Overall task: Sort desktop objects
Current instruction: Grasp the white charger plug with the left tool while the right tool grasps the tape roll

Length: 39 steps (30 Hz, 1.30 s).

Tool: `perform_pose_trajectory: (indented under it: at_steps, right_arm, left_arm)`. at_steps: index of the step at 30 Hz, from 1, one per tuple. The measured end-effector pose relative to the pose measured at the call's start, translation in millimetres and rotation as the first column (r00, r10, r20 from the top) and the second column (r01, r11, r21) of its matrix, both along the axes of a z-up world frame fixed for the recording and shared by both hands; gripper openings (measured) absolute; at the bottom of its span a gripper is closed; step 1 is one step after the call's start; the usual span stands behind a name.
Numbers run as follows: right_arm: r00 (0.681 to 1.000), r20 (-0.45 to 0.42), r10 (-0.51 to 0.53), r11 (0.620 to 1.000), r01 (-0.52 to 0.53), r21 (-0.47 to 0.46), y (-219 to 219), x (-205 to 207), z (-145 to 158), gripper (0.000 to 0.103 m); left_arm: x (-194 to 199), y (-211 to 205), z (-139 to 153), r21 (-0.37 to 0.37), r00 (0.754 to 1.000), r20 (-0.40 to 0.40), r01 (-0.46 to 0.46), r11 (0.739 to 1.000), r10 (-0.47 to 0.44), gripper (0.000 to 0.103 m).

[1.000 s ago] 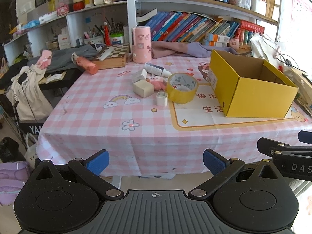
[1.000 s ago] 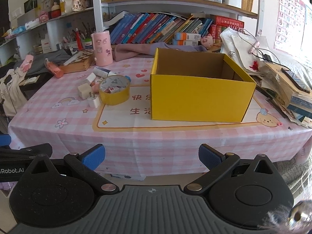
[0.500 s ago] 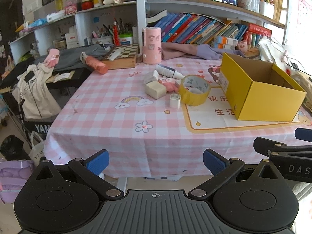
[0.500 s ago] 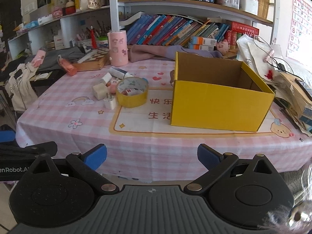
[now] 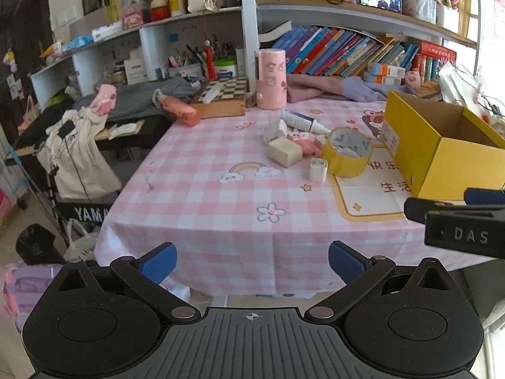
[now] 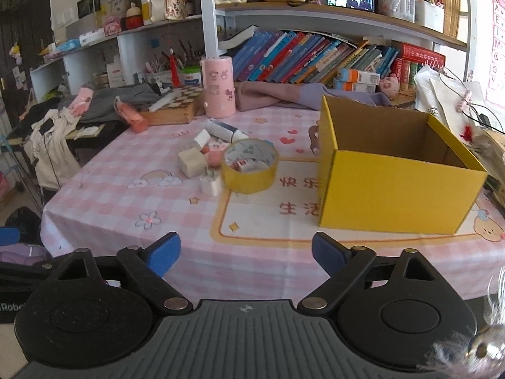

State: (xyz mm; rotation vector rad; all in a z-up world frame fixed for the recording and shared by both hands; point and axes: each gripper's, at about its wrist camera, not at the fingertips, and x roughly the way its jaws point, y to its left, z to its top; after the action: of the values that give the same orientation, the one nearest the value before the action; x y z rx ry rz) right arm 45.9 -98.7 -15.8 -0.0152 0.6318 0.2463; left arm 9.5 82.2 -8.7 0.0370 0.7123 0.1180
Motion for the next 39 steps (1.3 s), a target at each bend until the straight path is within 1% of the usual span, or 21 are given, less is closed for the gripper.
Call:
perform_pose_trajectory:
  at_steps: [2,5,7,11,18,20,26,32,35,39]
  right_arm:
    - [1.000,0.002,-0.006,1.000,0.006,0.003,3,6,-2,0.083]
    - [1.000,-0.009,-0.024,1.000,0.024,0.016,7,18,-5,0.079]
    - [0.999,-0.021,-0.035,0.999,0.036,0.024,10,27,-8,0.079]
    - [0.998,-0.058,-0.024,1.000,0.025,0.012,21,47,-16,0.079]
    - [0.996,-0.079,-0.038,0.999,0.038,0.003,30,76,-21,0.079]
    - [0.995,-0.085,-0.048,0.999,0.049,0.001,31,84,-22,0.079]
    - [0.992,-0.097,-0.077,0.997,0.076,-0.009,33,104,-25,0.079]
    - [0.991,-0.118,-0.068,0.998,0.067,-0.007,36,123,-29,0.079]
    - [0.989,-0.135,-0.061,0.998,0.060,-0.017,39,135,-33,0.079]
    - [0.986,-0.151,-0.072,0.997,0.071,-0.016,40,149,-36,0.079]
  left_arm:
    - [6,0,-1,0.013,1.000,0.001,0.012,1.000,-0.012,0.102]
    - [16,2,-3,0.023,0.999,0.006,0.039,0.999,-0.039,0.102]
    - [23,5,-5,0.035,0.999,0.005,0.052,0.998,-0.052,0.102]
    - [42,12,-11,0.021,0.997,-0.011,0.075,0.997,-0.074,0.102]
    - [75,18,-21,0.008,0.992,-0.032,0.120,0.993,-0.119,0.102]
    - [83,20,-23,0.001,0.990,-0.042,0.138,0.990,-0.138,0.099]
    - [106,25,-29,-0.007,0.984,-0.065,0.166,0.986,-0.166,0.095]
    - [129,31,-31,0.010,0.983,-0.058,0.173,0.985,-0.172,0.095]
    - [141,32,-35,-0.004,0.981,-0.078,0.177,0.984,-0.177,0.095]
    - [154,25,-37,0.018,0.970,-0.089,0.230,0.973,-0.227,0.095]
